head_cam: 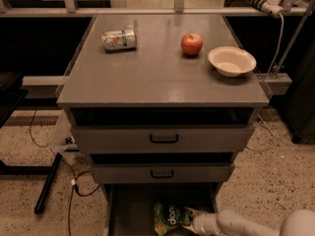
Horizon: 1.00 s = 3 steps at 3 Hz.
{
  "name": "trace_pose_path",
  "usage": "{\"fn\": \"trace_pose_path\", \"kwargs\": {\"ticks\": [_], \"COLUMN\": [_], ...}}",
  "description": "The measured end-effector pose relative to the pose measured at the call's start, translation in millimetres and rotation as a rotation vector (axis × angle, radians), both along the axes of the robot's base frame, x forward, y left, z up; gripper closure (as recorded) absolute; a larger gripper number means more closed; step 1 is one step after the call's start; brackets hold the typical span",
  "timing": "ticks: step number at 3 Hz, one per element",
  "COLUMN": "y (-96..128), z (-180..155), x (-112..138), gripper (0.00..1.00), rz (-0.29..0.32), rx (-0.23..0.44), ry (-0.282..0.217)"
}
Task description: Place green rice chip bag into bottom drawer
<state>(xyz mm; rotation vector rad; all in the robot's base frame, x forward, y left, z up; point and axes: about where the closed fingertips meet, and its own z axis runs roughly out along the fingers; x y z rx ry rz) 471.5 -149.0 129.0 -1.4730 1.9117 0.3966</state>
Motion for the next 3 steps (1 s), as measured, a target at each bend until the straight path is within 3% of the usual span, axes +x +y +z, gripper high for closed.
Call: {"fn": "trace_pose_path", "kwargs": {"ticks": [1, 3], "y": [0.1, 0.1], "z": [0.0, 0.0], "x": [0.0, 0.0], "gripper": [0.82, 0.36], "rz": [0.0, 0.0], "rx": [0.0, 0.0], "ry": [0.0, 0.0]}}
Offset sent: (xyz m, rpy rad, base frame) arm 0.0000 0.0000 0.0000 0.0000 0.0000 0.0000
